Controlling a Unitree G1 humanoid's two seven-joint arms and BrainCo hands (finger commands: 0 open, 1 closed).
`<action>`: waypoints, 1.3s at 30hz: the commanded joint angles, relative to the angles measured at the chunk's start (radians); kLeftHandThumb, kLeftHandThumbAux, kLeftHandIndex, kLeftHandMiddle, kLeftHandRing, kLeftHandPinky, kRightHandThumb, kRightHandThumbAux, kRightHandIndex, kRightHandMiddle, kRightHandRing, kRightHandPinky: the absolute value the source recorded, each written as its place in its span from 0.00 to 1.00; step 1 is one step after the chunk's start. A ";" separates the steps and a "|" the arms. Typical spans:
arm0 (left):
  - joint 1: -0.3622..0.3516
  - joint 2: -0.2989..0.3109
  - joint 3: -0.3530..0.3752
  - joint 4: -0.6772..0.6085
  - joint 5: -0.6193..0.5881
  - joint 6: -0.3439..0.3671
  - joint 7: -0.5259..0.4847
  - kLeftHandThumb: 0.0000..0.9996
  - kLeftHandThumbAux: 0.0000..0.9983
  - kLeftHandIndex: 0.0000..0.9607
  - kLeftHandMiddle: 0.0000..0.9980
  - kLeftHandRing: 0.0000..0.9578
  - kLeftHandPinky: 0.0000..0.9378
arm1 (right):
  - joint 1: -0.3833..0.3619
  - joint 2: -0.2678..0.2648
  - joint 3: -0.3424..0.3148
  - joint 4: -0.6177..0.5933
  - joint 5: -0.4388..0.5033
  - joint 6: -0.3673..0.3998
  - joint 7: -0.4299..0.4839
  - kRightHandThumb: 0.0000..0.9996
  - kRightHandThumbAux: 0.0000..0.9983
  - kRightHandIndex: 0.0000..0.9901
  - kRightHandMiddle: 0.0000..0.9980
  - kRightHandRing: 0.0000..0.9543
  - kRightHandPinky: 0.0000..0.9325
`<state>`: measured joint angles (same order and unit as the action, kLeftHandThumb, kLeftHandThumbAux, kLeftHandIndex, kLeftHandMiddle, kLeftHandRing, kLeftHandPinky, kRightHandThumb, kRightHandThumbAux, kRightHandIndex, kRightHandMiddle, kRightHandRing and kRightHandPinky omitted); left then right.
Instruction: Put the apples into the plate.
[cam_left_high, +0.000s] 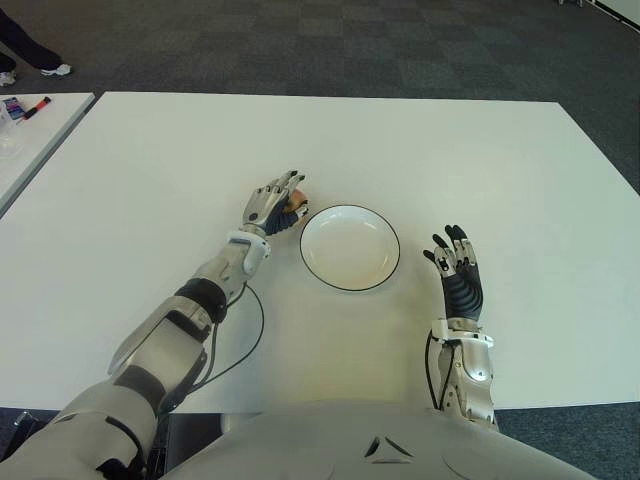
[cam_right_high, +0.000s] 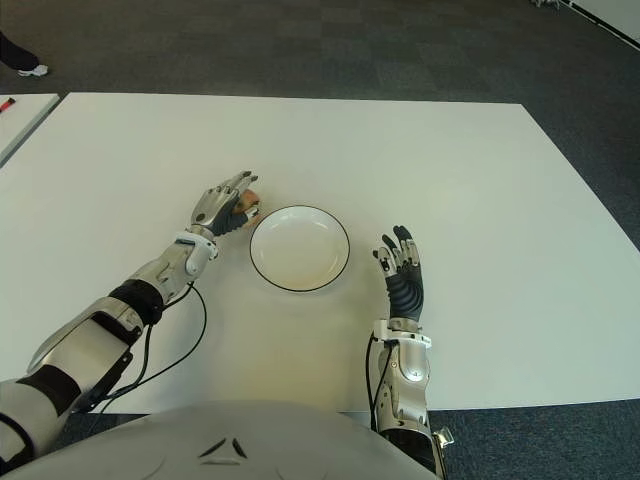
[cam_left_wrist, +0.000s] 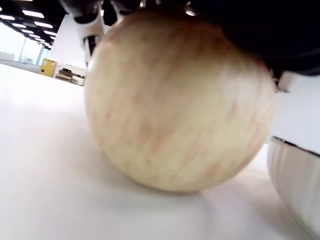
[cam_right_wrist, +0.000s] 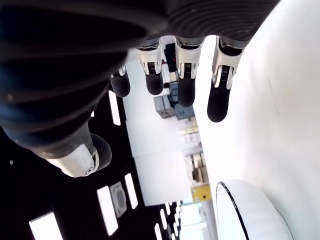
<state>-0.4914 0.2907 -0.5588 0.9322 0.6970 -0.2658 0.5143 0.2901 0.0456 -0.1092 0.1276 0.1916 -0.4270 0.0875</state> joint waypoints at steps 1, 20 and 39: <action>0.040 0.001 -0.010 -0.017 0.017 0.013 -0.036 0.55 0.21 0.01 0.03 0.20 0.41 | -0.010 0.002 -0.006 0.011 -0.008 0.002 -0.006 0.44 0.60 0.08 0.07 0.12 0.28; 0.063 -0.001 0.008 -0.058 0.005 0.033 -0.040 0.54 0.24 0.00 0.03 0.20 0.41 | -0.011 -0.005 -0.008 0.008 -0.011 0.004 -0.002 0.43 0.61 0.07 0.06 0.12 0.27; 0.059 -0.001 0.012 -0.049 0.007 0.006 -0.033 0.58 0.23 0.03 0.10 0.29 0.51 | -0.020 -0.011 -0.012 0.026 -0.018 -0.022 0.002 0.41 0.60 0.07 0.07 0.12 0.26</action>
<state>-0.4532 0.2932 -0.5407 0.8660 0.6991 -0.2442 0.5059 0.2744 0.0345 -0.1173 0.1383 0.1792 -0.4442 0.0865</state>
